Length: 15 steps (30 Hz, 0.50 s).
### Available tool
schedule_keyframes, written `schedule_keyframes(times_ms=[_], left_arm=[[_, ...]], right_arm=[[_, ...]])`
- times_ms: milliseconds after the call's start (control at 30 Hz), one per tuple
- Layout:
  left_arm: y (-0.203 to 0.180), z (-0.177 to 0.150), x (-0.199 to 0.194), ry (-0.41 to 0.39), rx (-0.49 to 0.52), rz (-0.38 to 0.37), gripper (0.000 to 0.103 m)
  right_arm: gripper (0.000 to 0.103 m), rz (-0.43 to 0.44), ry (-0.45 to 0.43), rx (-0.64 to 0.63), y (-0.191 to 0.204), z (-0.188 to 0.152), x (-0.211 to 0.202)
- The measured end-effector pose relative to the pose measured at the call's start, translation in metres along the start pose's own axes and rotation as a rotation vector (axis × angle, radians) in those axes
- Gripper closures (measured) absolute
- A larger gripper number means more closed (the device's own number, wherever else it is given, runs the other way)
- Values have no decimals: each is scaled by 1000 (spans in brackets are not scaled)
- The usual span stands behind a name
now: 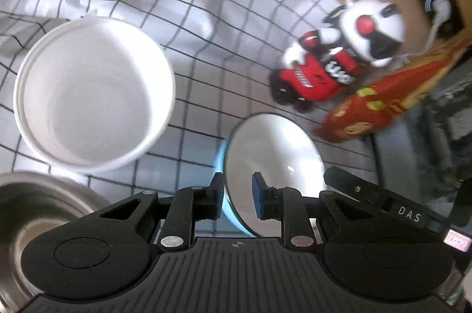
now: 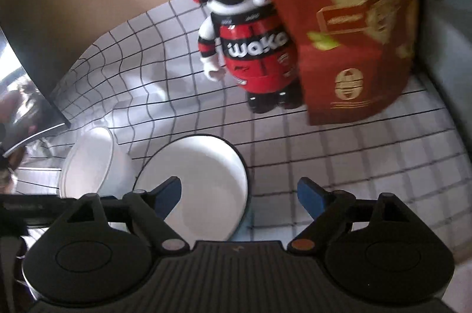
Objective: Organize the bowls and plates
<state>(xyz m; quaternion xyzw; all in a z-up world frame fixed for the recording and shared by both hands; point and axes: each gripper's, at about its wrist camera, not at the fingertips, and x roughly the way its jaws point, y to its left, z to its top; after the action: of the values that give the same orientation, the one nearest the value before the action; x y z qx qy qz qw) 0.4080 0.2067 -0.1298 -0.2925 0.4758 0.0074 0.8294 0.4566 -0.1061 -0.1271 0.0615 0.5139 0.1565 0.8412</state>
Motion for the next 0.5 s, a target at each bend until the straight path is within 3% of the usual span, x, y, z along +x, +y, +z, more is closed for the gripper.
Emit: schedule_keyframes(times_ms=[167,333,500], left_arm=[[0,2,14,-5,-58,23,79],[7,3,19,-9,-95,45,79],[12,5,17,-9,-118,40,76]], right_arm=[[17,74,123,40,-13,4,46],[17,79,214,72,-23,3,79],[5,119,250,47,-17,1,90]])
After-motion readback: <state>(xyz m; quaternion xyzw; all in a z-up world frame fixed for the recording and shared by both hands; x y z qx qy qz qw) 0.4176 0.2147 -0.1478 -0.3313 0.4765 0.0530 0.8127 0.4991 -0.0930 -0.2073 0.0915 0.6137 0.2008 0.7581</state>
